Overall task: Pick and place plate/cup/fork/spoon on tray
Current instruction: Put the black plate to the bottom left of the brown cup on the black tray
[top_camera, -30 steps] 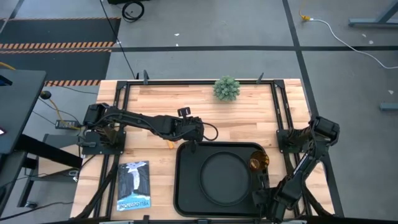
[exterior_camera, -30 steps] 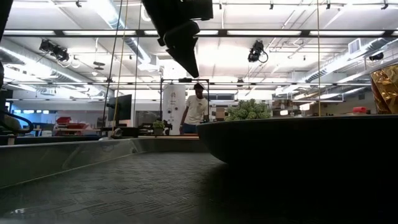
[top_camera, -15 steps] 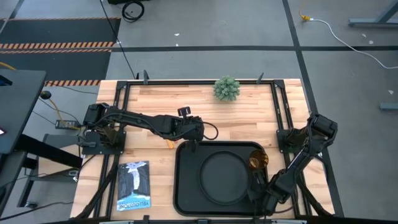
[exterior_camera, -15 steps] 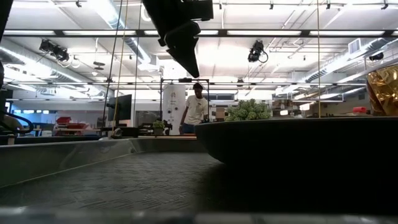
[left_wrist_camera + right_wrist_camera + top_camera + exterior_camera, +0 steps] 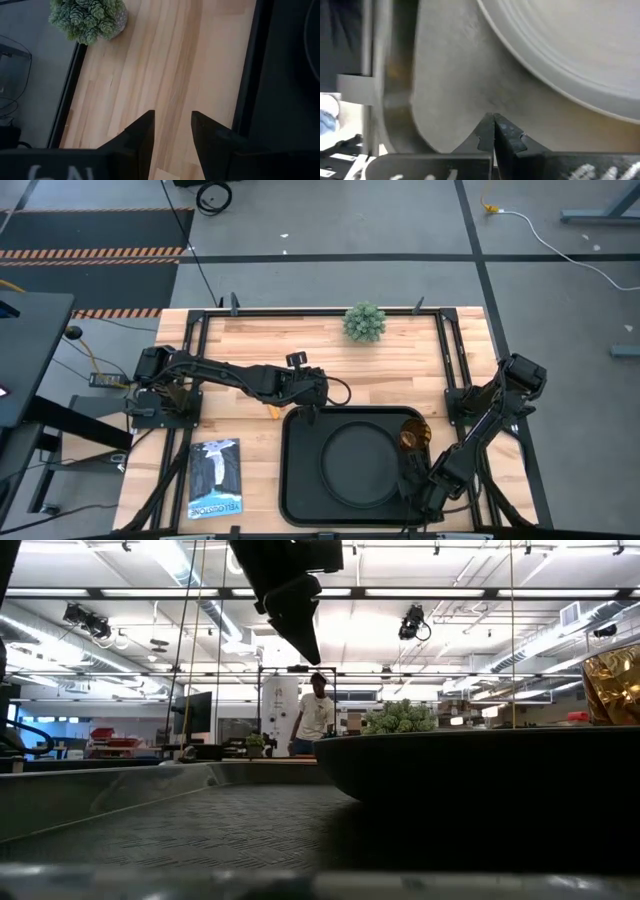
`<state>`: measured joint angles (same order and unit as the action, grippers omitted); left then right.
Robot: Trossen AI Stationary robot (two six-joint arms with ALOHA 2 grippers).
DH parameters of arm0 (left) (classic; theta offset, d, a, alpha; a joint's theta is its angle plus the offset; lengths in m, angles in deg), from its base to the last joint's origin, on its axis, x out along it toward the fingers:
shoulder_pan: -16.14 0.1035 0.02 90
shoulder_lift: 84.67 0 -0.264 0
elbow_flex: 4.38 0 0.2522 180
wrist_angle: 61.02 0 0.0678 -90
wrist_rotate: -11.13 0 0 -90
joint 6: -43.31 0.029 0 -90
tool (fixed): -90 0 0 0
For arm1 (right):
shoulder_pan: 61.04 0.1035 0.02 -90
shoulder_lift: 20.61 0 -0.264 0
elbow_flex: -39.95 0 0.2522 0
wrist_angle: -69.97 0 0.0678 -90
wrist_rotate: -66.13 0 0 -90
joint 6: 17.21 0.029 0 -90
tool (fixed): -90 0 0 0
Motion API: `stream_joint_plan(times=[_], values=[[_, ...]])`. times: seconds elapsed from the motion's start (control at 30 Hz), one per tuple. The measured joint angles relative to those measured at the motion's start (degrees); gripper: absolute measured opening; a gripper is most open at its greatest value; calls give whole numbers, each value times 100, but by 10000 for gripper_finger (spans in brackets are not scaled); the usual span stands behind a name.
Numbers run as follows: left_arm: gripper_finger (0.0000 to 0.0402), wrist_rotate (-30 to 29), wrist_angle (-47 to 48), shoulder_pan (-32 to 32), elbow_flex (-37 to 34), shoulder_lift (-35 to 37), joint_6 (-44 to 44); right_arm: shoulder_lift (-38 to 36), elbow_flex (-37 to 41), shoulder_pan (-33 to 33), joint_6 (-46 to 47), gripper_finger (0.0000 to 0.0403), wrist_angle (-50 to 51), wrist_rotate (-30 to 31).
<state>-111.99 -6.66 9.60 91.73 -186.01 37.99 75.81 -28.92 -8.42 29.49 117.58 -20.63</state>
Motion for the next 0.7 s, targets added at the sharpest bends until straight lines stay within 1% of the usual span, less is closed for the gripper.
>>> stream_joint_plan(times=[0.33,0.5,0.7], values=[[137,0,-2,0,0,0,0,4,0,-42,-17,4,151,313],[137,0,-2,0,0,0,-2,4,0,-51,99,4,444,467],[137,0,-4,0,0,0,-2,4,59,-105,136,4,487,517]])
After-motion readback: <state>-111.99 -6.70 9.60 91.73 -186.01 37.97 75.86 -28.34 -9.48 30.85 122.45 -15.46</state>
